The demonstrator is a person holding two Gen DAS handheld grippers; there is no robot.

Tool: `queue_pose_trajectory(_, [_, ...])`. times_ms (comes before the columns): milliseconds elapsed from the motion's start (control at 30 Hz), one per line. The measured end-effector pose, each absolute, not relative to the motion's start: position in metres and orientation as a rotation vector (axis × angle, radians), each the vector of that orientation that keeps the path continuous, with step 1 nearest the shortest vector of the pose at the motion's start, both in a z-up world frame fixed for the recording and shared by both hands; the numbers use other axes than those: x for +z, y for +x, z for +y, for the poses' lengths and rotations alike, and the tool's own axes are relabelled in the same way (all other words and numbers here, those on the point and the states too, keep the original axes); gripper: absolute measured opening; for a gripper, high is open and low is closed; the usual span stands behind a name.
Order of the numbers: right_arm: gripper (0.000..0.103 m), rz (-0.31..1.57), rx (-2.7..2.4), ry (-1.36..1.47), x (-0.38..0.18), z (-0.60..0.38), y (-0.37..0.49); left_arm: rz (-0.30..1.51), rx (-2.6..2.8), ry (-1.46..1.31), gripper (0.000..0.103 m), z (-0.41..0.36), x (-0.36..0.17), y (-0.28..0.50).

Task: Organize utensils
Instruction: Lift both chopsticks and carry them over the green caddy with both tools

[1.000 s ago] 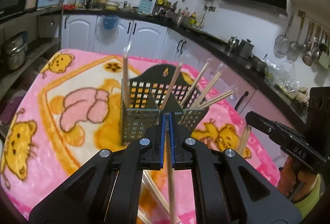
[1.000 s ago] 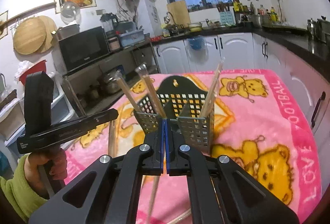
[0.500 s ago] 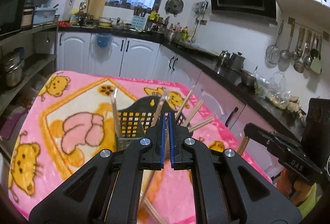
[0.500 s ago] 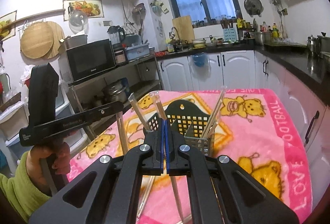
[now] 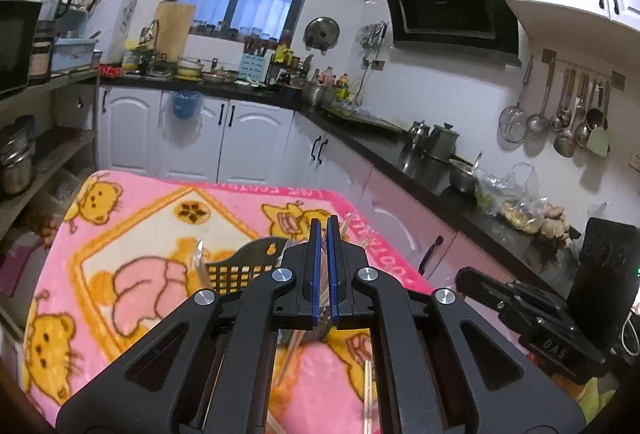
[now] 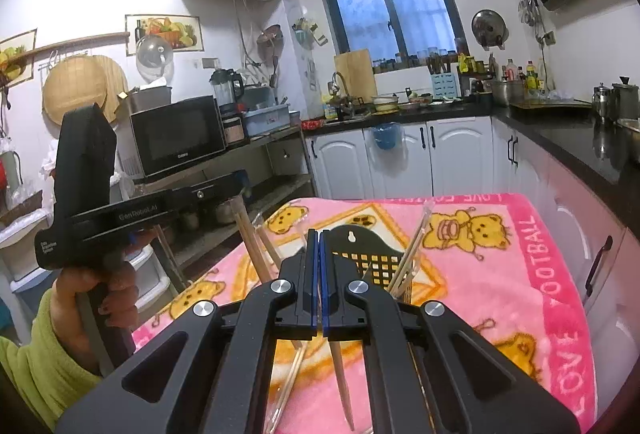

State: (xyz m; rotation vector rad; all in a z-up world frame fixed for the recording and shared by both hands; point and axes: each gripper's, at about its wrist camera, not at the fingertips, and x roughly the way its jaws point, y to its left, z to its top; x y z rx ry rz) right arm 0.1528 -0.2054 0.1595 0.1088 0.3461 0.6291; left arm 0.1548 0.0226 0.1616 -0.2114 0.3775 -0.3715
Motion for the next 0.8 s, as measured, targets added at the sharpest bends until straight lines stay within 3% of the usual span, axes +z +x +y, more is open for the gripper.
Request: queue_pose_trajectory(800, [0.001, 0.262, 0.632, 0.096, 0.2, -0.201, 0.163, 0.274, -0.374, -0.192, 0.001, 0.026, 0.216, 0.162])
